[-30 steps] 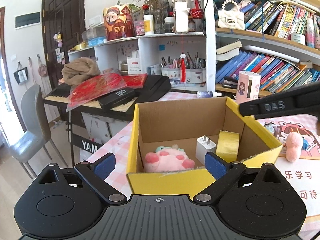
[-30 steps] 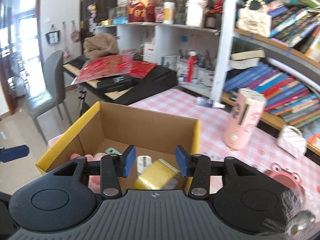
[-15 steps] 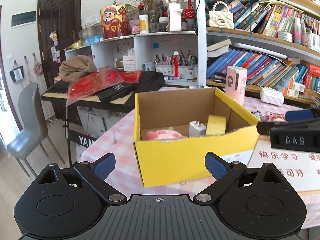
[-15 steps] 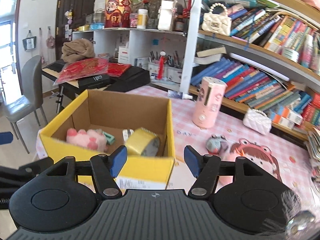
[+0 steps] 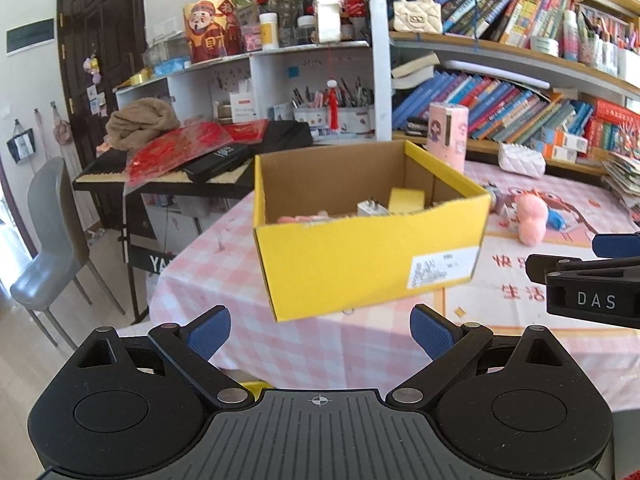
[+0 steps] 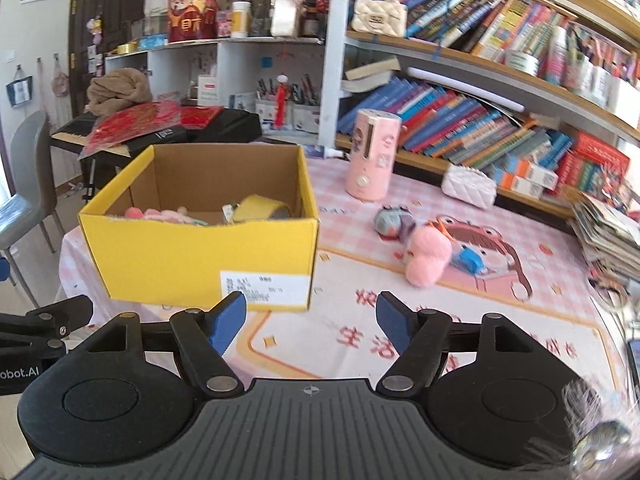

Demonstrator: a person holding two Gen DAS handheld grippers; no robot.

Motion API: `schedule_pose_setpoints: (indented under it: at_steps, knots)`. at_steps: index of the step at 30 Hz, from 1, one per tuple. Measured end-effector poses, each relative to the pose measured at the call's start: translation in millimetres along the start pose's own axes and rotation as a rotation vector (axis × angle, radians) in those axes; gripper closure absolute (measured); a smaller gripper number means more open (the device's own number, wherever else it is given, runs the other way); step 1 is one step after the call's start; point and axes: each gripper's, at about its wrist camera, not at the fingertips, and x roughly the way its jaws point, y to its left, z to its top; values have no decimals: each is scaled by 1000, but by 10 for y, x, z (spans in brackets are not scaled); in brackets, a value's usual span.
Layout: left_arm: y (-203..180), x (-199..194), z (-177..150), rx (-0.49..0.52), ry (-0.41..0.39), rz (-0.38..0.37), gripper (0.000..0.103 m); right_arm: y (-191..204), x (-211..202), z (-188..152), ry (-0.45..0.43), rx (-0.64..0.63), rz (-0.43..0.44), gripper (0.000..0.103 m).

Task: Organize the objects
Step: 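Withdraw both grippers from the yellow box back over the table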

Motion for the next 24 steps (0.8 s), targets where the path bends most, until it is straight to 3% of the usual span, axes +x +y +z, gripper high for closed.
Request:
schedule_pose_setpoints:
  at_steps: [24]
  knots:
    - [-476, -68, -170, 120, 41, -169, 5, -361, -332, -474, 79, 111, -155, 20]
